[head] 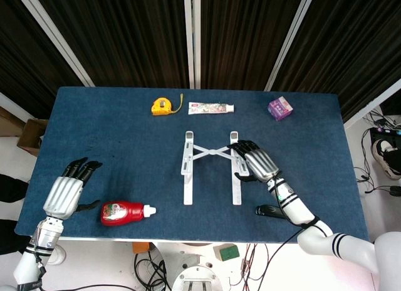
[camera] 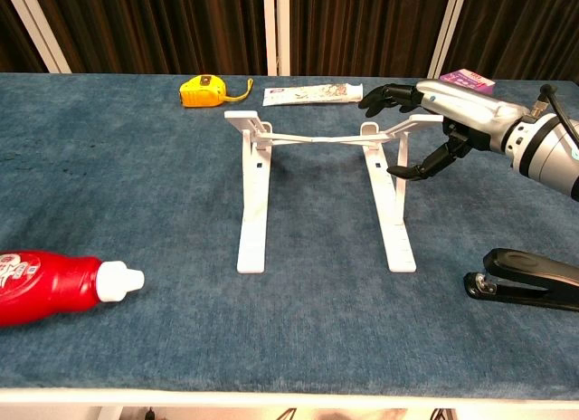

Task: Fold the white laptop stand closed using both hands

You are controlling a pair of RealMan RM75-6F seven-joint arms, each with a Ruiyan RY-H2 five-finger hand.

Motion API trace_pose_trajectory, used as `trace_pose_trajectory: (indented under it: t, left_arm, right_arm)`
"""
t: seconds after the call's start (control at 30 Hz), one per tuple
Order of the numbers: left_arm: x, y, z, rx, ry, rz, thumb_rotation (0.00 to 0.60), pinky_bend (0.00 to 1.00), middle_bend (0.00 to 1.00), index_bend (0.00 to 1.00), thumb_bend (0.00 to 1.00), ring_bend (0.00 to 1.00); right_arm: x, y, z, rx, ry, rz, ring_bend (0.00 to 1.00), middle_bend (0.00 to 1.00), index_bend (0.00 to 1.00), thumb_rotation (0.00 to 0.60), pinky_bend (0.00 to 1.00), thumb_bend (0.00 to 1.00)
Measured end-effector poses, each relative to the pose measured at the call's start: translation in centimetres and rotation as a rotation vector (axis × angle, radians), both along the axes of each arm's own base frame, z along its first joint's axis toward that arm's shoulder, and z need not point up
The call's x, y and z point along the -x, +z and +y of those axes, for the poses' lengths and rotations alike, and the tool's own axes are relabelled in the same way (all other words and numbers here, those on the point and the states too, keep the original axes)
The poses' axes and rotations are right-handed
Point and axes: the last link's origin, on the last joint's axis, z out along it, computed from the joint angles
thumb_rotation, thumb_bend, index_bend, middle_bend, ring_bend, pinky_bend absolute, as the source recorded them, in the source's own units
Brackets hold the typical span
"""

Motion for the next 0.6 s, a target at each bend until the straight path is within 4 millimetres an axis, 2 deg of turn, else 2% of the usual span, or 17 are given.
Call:
trace_pose_trajectory:
  t: [0.17,0.37,0.6]
  left_arm:
    - [0.2,-0.2,0.1,0.003,0.002,-0.002,0.6,0.13,0.17,0.17,0.05,0.08]
    - [0.4,-0.1,-0.1,-0.002,0.008,-0.007,0.6,0.13,0.17,0.17,0.05,0.08]
    - [0.6,0.1,-0.4,-0.007,0.013,-0.006,0.6,0.13,0.17,0.17,0.05,0.08]
  right_arm:
    - [0.0,0.4,-0.1,-0.007,-0.007,-0.011,0.09,0.2,0.19,0.6,0.16,0.25]
    - [0.8,1.9,-0.2,0.005,-0.009,-0.01,0.09,0.19,0.19,0.6,0.16,0.25]
    - [3.1,5.1,-0.5,0.023,-0.006,0.092,0.08,0.16,0.16,0.6,0.15,0.24]
